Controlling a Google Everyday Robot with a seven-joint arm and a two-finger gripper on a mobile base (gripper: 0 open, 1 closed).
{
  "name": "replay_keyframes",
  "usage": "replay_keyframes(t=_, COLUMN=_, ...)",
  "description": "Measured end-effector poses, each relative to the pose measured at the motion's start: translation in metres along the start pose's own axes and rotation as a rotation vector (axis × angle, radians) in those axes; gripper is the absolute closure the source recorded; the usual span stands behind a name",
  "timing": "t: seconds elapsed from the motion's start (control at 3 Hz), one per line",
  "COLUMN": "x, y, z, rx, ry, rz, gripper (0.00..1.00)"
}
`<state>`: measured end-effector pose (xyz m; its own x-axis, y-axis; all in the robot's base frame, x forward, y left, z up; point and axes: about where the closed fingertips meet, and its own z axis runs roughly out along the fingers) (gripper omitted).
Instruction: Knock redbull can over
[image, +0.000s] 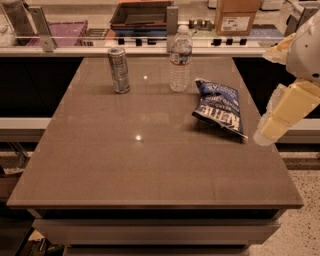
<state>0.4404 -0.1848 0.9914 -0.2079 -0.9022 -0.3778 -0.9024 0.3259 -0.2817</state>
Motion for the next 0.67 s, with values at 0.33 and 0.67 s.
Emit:
replay_keyframes(t=0.33, x=-0.024, y=0.008, z=0.01, rx=-0.005, ry=-0.132, rz=0.027, gripper=0.0)
replay_keyframes(t=0.67, x=-0.049, y=0.016, z=0.02, rx=0.002, ry=-0.265, rz=0.066, gripper=0.0)
